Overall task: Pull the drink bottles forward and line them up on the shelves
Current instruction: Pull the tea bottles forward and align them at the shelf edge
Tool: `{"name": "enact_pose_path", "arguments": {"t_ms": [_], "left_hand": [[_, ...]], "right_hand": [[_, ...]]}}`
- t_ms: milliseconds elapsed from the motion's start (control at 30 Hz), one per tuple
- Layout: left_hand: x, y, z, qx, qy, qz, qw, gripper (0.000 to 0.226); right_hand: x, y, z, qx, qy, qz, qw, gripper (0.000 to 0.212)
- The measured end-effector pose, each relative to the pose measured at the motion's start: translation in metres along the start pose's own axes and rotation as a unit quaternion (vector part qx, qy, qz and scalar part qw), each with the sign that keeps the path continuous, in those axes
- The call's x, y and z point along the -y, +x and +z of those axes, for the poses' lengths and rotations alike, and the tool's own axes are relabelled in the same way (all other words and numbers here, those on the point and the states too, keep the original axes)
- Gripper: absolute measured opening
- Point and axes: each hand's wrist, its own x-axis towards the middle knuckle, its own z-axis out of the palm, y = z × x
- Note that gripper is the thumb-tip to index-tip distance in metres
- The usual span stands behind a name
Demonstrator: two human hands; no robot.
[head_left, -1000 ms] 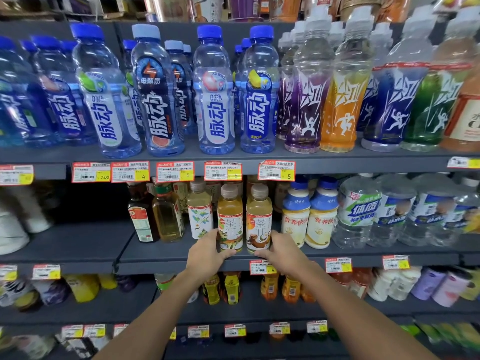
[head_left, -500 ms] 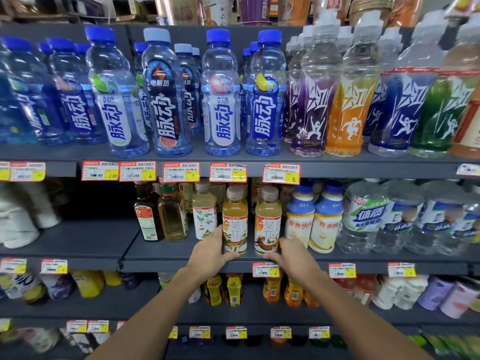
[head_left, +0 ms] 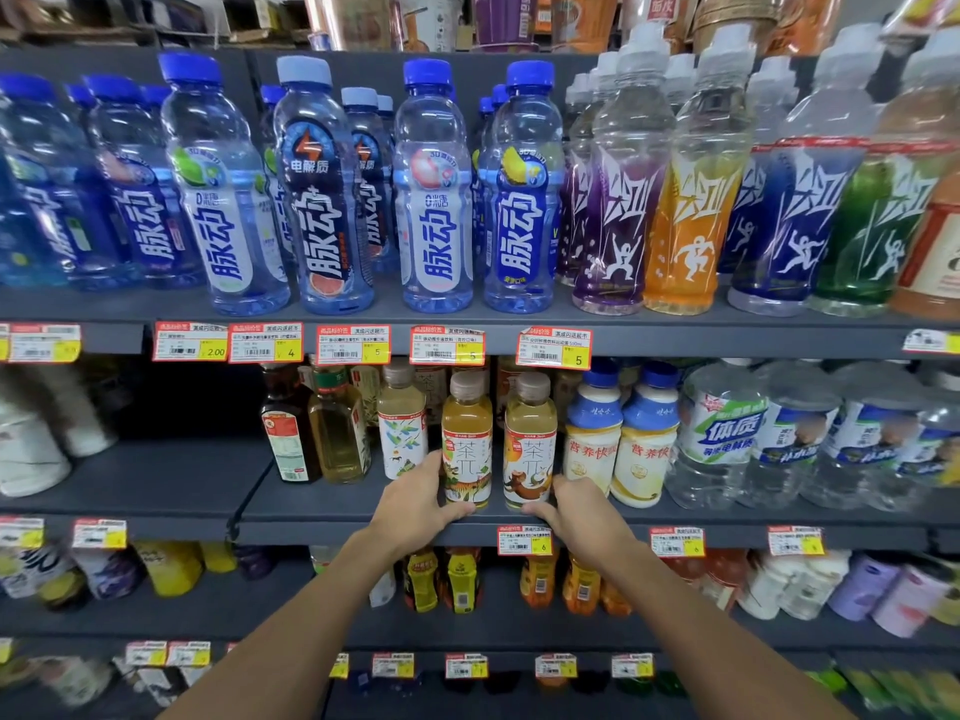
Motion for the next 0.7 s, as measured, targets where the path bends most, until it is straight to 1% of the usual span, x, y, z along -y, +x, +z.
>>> {"name": "enact_pose_path", "arguments": {"t_ms": [167,500,700], "left_hand": [[-0.0004,0.0006,-0.0005,-0.001,0.008,0.007,1.000,0.069],[-0.0021,0.0003,-0.0006,0.000,0.004,0.001,1.000,0.068],[-0.0039,0.0016,0.0001,-0.003,0.010,-0.002,1.000,0.068]], "right_hand": [[-0.0004,0.0012,0.0016,-0.005,0.003,-0.001,1.000,0.044],[0.0006,0.0020,0.0028,-0.015,-0.008,-0.002,1.000,0.041],[-0.0011,0.0033,0.0045,-0.020,-0.007,-0.005,1.000,0.045]]}}
